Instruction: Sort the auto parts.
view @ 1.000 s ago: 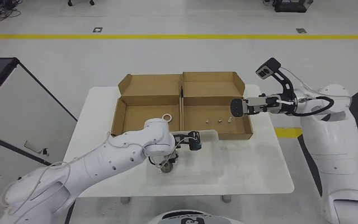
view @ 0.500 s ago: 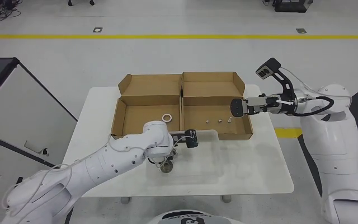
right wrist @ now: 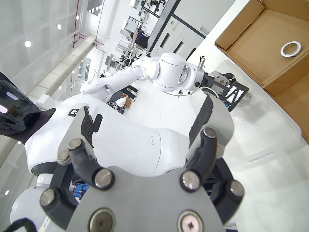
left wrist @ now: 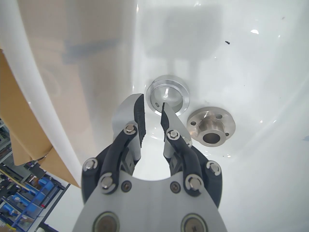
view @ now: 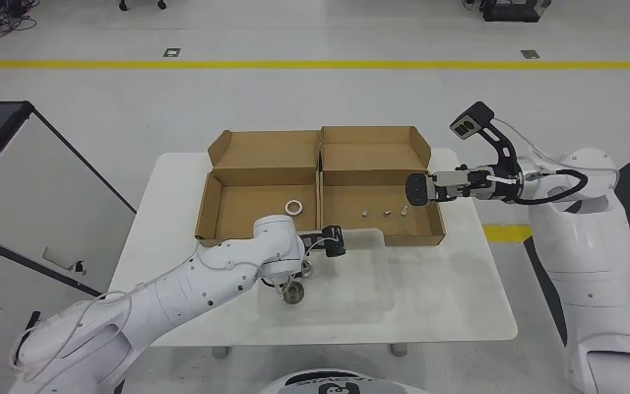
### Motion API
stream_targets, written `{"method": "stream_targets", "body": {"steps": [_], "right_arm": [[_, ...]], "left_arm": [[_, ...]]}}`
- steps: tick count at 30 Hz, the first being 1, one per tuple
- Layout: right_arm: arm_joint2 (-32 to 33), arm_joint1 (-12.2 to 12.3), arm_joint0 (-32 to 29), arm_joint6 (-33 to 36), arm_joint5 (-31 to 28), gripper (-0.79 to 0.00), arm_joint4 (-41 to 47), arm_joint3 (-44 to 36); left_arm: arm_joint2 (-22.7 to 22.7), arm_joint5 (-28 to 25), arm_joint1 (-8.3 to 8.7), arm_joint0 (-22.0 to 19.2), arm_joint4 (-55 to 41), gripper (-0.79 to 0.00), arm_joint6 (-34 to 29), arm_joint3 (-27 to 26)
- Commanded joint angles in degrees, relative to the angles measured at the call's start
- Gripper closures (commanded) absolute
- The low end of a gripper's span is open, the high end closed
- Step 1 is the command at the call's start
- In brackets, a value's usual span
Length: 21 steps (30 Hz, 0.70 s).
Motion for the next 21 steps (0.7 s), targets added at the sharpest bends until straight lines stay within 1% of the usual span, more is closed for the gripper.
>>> {"method": "stream_targets", "body": {"steps": [1, 7, 12, 16, 18, 21], "right_arm": [[0.0, 0.0, 0.0, 0.0, 0.0, -0.785, 0.0, 0.0], [0.0, 0.0, 0.0, 0.0, 0.0, -0.785, 0.0, 0.0], [0.0, 0.0, 0.0, 0.0, 0.0, -0.785, 0.0, 0.0], [0.0, 0.0, 0.0, 0.0, 0.0, -0.785, 0.0, 0.0], [0.0, 0.0, 0.0, 0.0, 0.0, -0.785, 0.0, 0.0], [0.0, 0.0, 0.0, 0.0, 0.0, -0.785, 0.0, 0.0]], "left_arm": [[0.0, -0.05, -0.22, 0.02, 0.33, -0.182, -0.16, 0.36], [0.45, -0.73, -1.11, 0.11, 0.4, -0.194, -0.81, 1.71], [0.88, -1.81, -1.98, -0.13, -0.25, -0.249, -1.6, 2.65], [0.73, -2.48, -2.48, -0.2, -1.29, -0.271, -1.56, 2.84], [0.49, -3.47, -2.61, -0.21, -2.41, -0.274, -1.37, 2.67], [0.35, -4.88, -2.77, -0.21, -3.93, -0.302, -1.99, 2.5]]}}
